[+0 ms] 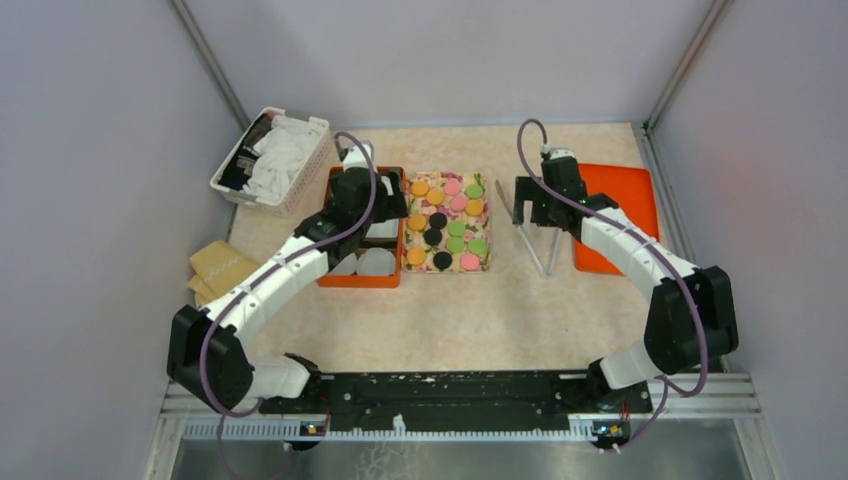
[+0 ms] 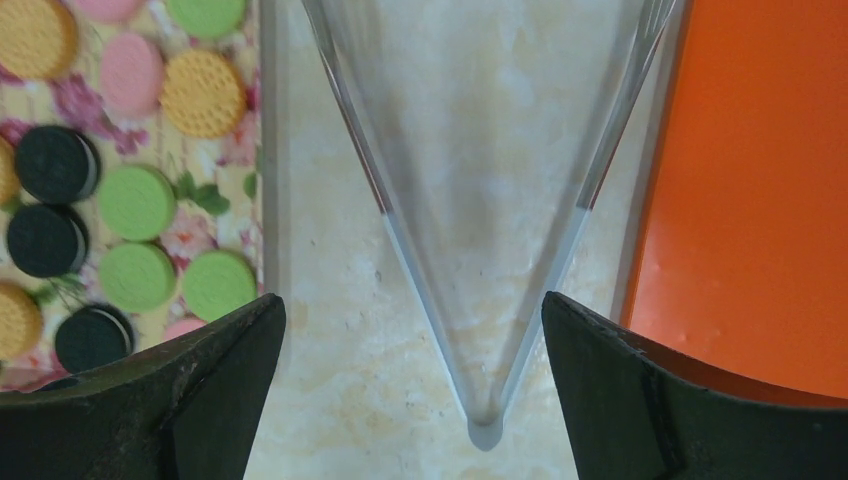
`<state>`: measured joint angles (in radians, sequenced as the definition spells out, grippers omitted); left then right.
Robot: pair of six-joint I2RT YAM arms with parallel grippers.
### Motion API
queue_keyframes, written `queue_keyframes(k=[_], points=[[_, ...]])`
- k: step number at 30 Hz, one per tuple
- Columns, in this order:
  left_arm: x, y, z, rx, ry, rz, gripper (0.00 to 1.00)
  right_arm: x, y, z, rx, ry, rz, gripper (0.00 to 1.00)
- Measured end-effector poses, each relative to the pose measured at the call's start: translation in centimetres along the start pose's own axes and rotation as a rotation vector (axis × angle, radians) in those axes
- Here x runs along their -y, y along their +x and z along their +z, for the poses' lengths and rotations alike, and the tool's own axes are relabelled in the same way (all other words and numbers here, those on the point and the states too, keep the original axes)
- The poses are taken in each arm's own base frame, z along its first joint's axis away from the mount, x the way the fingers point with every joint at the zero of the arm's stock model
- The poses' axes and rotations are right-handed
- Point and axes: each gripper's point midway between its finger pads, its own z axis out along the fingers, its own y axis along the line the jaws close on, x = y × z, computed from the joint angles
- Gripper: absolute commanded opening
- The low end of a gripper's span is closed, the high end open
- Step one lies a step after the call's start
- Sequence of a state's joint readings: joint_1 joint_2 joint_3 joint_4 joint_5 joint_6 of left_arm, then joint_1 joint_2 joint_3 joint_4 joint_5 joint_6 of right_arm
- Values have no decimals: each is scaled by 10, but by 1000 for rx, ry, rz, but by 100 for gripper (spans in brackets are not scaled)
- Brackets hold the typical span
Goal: Pack the cookies
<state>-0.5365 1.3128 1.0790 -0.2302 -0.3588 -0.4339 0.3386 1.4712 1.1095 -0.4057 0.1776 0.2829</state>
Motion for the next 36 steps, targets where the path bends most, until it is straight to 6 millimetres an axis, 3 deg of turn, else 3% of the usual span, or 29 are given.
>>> queue_keyframes(k=[6,11,18,25,36], points=[[-17,46,0,-104,-34,3,99,12,64,7,-131,15,-5,99],[-21,53,-7,-111,-29,-3,98,18,89,7,-171,27,15,99],[-18,55,-8,-118,-14,-14,99,21,97,14,-188,52,36,99],[-18,56,-10,-122,-7,-15,99,32,120,29,-269,130,40,99],[-22,63,-12,-142,-19,-13,99,28,94,62,-251,173,45,99]])
